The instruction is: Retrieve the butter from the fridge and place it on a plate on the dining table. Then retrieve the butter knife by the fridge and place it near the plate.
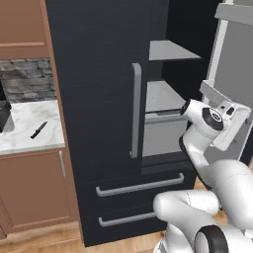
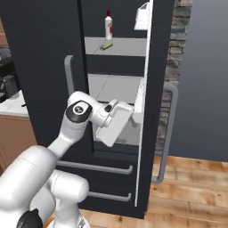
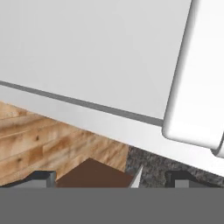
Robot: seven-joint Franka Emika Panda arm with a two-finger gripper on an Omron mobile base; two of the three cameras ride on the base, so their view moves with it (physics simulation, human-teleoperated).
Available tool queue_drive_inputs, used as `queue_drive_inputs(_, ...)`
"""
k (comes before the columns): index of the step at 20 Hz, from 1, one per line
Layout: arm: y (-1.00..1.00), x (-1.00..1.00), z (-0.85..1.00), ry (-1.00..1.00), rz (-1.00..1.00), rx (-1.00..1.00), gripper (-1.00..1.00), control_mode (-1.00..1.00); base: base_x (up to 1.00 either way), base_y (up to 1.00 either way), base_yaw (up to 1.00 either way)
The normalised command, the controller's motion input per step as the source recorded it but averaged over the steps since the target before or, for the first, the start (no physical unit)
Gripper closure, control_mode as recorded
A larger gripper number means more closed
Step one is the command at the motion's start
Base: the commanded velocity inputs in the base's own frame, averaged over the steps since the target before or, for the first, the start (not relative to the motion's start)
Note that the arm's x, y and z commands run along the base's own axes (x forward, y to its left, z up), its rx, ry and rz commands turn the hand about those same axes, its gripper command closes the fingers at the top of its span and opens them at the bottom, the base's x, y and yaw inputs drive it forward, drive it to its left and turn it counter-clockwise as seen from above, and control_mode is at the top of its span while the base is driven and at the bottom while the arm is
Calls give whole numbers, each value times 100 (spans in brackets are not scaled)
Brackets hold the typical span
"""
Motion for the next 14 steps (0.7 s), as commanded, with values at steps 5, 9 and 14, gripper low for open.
queue_drive_inputs(5, 59, -12, 14, 0, -5, -1, -100, -100, 0, 0, 0)
queue_drive_inputs(9, 89, 26, 0, 0, -4, 31, -100, -100, 0, 0, 0)
queue_drive_inputs(14, 81, 27, 0, -2, -1, 53, -100, -100, 0, 0, 0)
